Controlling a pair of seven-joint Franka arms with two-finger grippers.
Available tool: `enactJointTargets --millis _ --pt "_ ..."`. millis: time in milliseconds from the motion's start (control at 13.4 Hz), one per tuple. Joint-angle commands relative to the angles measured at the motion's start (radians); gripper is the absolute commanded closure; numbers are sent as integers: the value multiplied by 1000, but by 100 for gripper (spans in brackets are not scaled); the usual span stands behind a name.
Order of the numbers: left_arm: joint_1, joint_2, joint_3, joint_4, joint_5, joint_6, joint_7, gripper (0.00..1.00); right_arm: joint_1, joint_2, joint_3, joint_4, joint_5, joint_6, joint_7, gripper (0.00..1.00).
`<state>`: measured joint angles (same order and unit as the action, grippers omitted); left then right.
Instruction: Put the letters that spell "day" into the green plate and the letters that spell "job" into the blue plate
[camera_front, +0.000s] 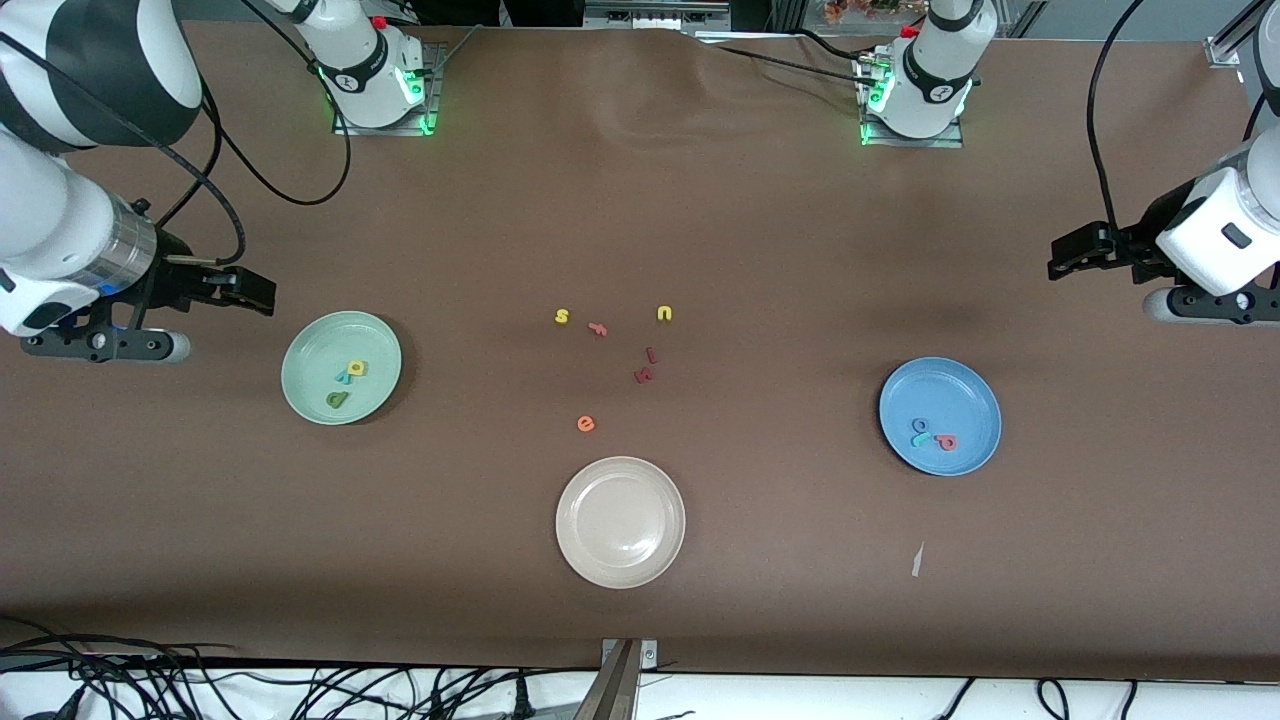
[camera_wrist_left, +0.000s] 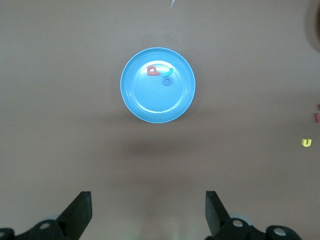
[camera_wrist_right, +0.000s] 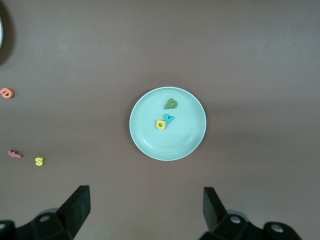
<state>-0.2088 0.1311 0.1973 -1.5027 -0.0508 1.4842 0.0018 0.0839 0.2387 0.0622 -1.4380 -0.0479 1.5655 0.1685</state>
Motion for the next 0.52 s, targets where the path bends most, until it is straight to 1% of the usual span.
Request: enactJointTargets --millis 0,149,448 --pt "-1 25 2 41 17 -28 1 0 8 5 2 24 32 -24 -20 0" --pt "-3 25 2 41 17 -28 0 0 8 4 4 25 72 -19 -23 0" --pt "-12 27 1 41 6 -27 -14 0 4 2 -4 25 79 -19 -95 0"
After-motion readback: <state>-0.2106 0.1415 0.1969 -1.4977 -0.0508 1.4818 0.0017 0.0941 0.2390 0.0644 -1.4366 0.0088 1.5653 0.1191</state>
